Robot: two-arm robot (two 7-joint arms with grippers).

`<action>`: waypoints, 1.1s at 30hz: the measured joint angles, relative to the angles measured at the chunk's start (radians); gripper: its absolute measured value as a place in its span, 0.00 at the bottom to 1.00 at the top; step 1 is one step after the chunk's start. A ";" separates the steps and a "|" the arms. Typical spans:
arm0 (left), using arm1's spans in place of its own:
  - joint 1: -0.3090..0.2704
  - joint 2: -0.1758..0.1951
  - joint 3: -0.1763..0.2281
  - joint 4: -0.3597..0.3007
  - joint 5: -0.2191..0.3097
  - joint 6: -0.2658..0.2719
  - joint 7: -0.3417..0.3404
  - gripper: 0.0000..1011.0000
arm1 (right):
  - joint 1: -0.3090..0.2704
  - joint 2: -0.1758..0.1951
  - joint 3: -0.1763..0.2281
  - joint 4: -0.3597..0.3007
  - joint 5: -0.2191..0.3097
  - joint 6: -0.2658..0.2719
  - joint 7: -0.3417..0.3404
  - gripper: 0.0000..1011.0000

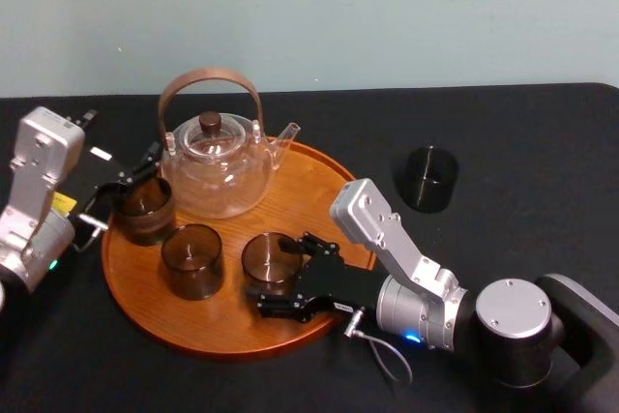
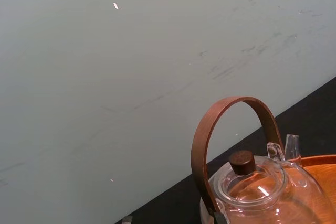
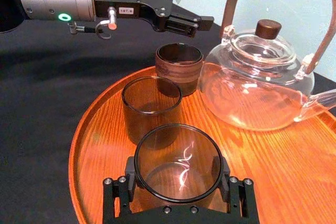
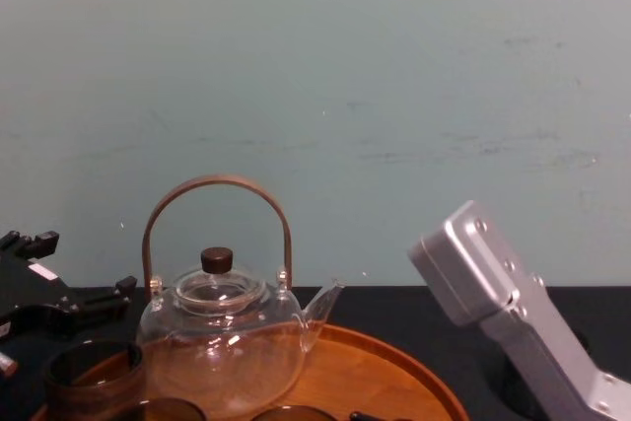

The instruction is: Pick up the glass from the table and place it on the tray.

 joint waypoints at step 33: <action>0.000 0.000 0.000 0.000 0.000 0.000 0.000 0.99 | -0.080 0.070 0.066 -0.177 -0.017 -0.146 -0.044 0.99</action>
